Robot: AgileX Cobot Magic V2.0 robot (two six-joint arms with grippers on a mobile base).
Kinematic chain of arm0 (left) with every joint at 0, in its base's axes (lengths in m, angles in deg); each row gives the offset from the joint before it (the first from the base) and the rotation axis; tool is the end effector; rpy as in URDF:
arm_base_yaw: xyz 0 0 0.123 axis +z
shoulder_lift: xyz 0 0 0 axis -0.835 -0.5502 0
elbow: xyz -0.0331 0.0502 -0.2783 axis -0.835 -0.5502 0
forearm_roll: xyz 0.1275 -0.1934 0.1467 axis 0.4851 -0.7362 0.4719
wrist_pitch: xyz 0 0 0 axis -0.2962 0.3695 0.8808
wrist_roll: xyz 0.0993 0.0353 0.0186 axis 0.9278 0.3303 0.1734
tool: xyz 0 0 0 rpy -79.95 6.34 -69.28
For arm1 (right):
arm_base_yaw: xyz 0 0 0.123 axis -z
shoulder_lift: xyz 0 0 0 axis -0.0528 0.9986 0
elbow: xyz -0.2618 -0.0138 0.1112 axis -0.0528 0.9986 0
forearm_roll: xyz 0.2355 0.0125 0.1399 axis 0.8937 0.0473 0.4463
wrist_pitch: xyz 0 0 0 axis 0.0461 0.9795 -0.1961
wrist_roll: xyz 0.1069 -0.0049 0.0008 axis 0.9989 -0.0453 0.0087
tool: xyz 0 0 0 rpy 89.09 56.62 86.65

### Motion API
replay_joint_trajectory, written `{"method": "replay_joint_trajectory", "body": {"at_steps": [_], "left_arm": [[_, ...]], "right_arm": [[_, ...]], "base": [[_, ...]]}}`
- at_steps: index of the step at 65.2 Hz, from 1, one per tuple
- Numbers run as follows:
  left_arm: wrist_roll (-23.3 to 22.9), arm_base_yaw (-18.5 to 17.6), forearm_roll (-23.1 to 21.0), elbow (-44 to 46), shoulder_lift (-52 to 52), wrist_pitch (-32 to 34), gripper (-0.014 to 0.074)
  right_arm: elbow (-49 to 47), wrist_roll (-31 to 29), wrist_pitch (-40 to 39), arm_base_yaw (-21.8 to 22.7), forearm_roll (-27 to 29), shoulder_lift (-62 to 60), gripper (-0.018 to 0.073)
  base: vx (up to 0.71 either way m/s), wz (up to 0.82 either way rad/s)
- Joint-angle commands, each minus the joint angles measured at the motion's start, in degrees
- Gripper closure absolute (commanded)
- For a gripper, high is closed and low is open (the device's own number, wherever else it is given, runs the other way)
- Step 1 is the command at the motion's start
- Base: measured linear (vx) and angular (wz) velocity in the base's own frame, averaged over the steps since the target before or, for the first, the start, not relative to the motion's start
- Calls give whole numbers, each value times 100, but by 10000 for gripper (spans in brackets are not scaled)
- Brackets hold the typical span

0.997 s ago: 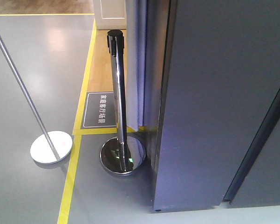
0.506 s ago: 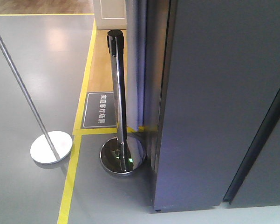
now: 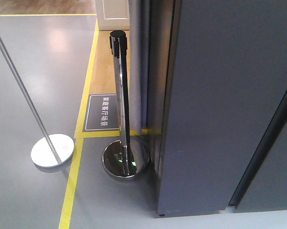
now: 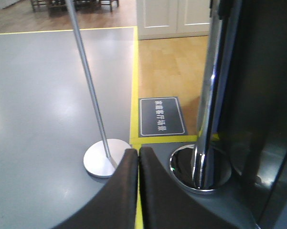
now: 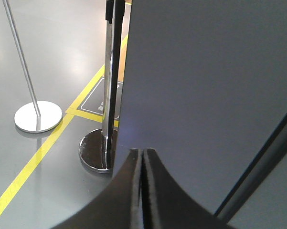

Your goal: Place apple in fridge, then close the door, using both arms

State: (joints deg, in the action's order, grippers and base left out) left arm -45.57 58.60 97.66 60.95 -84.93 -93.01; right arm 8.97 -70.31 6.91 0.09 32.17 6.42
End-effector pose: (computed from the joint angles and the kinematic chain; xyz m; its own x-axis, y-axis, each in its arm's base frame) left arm 0.0915 0.0096 0.1699 -0.2590 -0.0605 -0.9640 -0.1057 0.9938 -0.0340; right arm 0.1135 0.0257 0.2976 -0.3151 -0.1728 -0.9332 -0.2761 0.9574 -0.0841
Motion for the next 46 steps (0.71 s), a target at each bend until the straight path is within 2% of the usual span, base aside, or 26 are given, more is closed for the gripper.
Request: {"method": "replay_joint_trajectory", "body": {"at_steps": [1,7,46], "left_arm": [[5,-235,-36,-125,86,391,602],[5,-351,-36,-125,86,391,602],[5,-342,-30,-119,80,387,602]], "right_arm": [[-135,-22,-371,-12,69,41,568],[-135,-22,-371,-12,69,41,568],[-135,-22,-371,-12,69,41,568]], "base": [[0,0],[0,0],[0,0]]}}
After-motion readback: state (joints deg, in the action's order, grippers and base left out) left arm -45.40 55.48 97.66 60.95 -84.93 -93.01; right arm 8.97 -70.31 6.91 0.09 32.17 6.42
